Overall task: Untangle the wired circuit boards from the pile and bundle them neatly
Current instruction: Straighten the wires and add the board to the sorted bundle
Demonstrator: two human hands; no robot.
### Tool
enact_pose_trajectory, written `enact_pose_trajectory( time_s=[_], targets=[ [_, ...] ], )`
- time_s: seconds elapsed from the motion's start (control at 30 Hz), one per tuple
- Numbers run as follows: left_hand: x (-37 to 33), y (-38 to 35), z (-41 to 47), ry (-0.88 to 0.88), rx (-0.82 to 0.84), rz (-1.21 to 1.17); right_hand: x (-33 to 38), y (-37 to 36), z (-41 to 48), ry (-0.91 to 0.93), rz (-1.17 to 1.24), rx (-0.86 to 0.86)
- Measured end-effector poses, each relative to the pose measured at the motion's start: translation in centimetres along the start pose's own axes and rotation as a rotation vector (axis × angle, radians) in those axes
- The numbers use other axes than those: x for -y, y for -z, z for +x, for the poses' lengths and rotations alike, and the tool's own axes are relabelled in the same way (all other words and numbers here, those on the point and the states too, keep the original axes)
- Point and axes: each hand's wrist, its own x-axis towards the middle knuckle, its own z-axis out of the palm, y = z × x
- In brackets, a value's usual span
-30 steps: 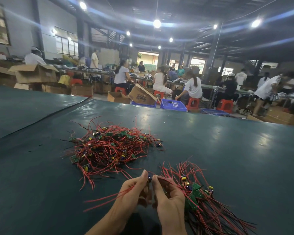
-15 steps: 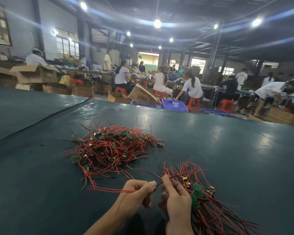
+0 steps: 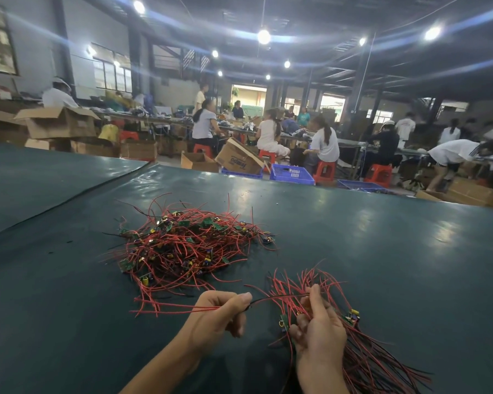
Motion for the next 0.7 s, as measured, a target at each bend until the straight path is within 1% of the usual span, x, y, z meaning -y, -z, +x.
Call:
enact_pose_trajectory(
  time_s=[0.1, 0.23, 0.27, 0.3, 0.47, 0.63, 0.7],
  targets=[
    [0.1, -0.2, 0.0, 0.022, -0.040, -0.042, -0.7, -0.4, -1.1, 0.008, -0.201, 0.117],
    [0.0, -0.4, -0.1, 0.018, -0.008, -0.072, -2.1, -1.4, -3.5, 0.130, -0.402, 0.443],
    [-0.1, -0.5, -0.1, 0.020, -0.003, -0.075, -2.3, -1.6, -3.7, 0.160, -0.427, 0.482],
    [-0.1, -0.5, -0.1, 0.023, -0.002, -0.065, -2.4, -1.6, -3.8, 0.182, -0.450, 0.486],
    [-0.1, -0.6, 0.0, 0.035, 0.013, -0.035, -2.4, -1.3, -2.9, 0.237, -0.488, 0.397],
    [-0.3, -0.3, -0.1, 0.046, 0.007, -0.030, -0.9, -0.3, -0.8, 0.130, -0.311, 0.163],
    [-0.4, -0.3, -0.1, 0.046, 0.018, -0.033, -0.2, 0.3, 0.2, 0.131, -0.248, 0.091]
  ],
)
